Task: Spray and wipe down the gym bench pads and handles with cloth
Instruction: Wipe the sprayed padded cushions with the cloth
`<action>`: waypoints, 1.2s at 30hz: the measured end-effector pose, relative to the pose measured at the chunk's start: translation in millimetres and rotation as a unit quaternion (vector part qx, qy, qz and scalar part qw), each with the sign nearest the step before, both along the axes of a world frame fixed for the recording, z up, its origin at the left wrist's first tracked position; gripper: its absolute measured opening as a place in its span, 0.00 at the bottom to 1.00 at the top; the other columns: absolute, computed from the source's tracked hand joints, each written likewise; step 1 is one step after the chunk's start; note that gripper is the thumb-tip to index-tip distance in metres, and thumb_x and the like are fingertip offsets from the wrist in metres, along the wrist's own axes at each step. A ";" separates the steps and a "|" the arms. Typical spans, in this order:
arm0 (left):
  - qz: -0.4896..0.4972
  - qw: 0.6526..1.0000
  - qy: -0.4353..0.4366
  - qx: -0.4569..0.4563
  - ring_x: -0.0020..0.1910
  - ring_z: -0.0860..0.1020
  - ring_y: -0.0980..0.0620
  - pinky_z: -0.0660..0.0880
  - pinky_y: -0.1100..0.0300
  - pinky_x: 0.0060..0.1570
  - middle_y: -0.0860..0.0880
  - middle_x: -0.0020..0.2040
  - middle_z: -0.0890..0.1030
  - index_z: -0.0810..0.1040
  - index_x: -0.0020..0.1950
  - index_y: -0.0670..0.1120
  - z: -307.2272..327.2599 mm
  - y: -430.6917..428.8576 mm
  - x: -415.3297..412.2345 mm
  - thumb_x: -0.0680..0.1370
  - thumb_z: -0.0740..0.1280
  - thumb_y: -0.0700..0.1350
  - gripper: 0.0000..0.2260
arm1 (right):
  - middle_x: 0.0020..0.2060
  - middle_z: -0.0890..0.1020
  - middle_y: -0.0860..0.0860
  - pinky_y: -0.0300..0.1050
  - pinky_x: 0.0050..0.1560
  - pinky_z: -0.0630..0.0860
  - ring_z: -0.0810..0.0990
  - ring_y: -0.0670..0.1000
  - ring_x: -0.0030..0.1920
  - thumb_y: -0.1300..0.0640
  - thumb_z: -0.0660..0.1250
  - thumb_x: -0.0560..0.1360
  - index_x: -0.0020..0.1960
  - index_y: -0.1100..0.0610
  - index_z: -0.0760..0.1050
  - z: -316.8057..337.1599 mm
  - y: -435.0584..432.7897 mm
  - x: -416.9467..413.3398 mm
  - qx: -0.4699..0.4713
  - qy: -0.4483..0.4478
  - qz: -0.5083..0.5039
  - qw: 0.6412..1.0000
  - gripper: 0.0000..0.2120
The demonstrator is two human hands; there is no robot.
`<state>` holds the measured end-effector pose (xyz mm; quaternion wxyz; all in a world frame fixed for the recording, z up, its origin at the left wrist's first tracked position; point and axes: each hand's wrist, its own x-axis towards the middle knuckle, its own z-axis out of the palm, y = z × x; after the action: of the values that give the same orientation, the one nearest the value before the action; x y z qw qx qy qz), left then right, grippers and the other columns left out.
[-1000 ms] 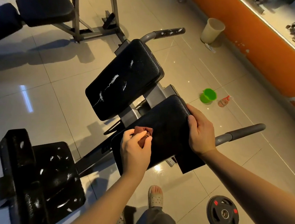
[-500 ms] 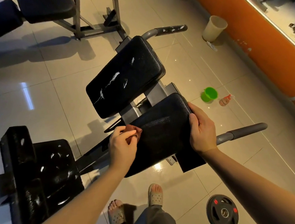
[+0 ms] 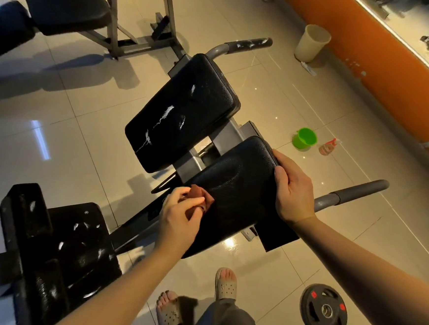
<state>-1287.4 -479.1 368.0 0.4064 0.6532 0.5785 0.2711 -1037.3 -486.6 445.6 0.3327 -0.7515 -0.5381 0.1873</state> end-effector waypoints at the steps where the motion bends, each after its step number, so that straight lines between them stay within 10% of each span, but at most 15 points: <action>1: 0.017 1.000 0.003 -0.005 0.64 0.72 0.51 0.80 0.50 0.59 0.56 0.63 0.73 0.85 0.57 0.50 5.2 6.8 8.6 0.79 0.70 0.41 0.09 | 0.66 0.79 0.47 0.46 0.69 0.69 0.71 0.41 0.63 0.49 0.50 0.84 0.75 0.49 0.70 -0.5 0.1 0.1 -0.001 0.000 -0.001 1.000 0.22; 10: -0.116 0.982 -0.045 0.139 0.65 0.70 0.54 0.76 0.55 0.62 0.54 0.67 0.72 0.83 0.59 0.52 64.2 18.7 78.4 0.79 0.68 0.43 0.10 | 0.66 0.79 0.46 0.50 0.68 0.72 0.75 0.45 0.65 0.50 0.52 0.84 0.74 0.48 0.71 -0.6 -0.6 3.5 0.008 -0.003 0.006 1.000 0.21; 18: 0.005 0.999 0.021 0.033 0.62 0.71 0.53 0.79 0.52 0.59 0.57 0.61 0.73 0.85 0.54 0.48 23.0 31.8 21.3 0.78 0.70 0.41 0.07 | 0.65 0.80 0.47 0.45 0.68 0.68 0.72 0.40 0.63 0.51 0.51 0.84 0.74 0.49 0.71 -1.7 0.2 0.1 0.014 -0.001 0.000 1.000 0.22; 24: -0.081 0.990 -0.031 0.114 0.65 0.71 0.54 0.72 0.58 0.62 0.55 0.65 0.74 0.84 0.58 0.51 73.2 49.5 90.2 0.79 0.69 0.44 0.09 | 0.65 0.79 0.45 0.26 0.64 0.62 0.71 0.36 0.62 0.52 0.52 0.84 0.73 0.49 0.73 -1.1 0.9 2.9 0.015 -0.015 0.009 1.000 0.21; 30: -0.044 0.998 0.027 0.034 0.63 0.74 0.51 0.81 0.46 0.57 0.55 0.64 0.74 0.85 0.57 0.50 6.3 9.8 -1.8 0.77 0.72 0.39 0.11 | 0.62 0.79 0.41 0.36 0.65 0.65 0.72 0.37 0.60 0.49 0.49 0.84 0.72 0.48 0.72 -2.9 0.1 0.9 0.006 0.001 -0.002 1.000 0.21; 36: -0.033 0.995 -0.059 0.072 0.64 0.73 0.53 0.78 0.56 0.61 0.54 0.64 0.74 0.84 0.59 0.50 62.1 41.4 73.4 0.80 0.69 0.46 0.09 | 0.66 0.79 0.46 0.51 0.69 0.72 0.75 0.44 0.64 0.46 0.49 0.83 0.73 0.49 0.72 -3.7 0.6 1.8 0.010 -0.006 -0.005 1.000 0.24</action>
<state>-1214.0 -437.7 430.1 0.4004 0.6821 0.5111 0.3365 -1035.5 -486.0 441.9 0.3384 -0.7515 -0.5383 0.1760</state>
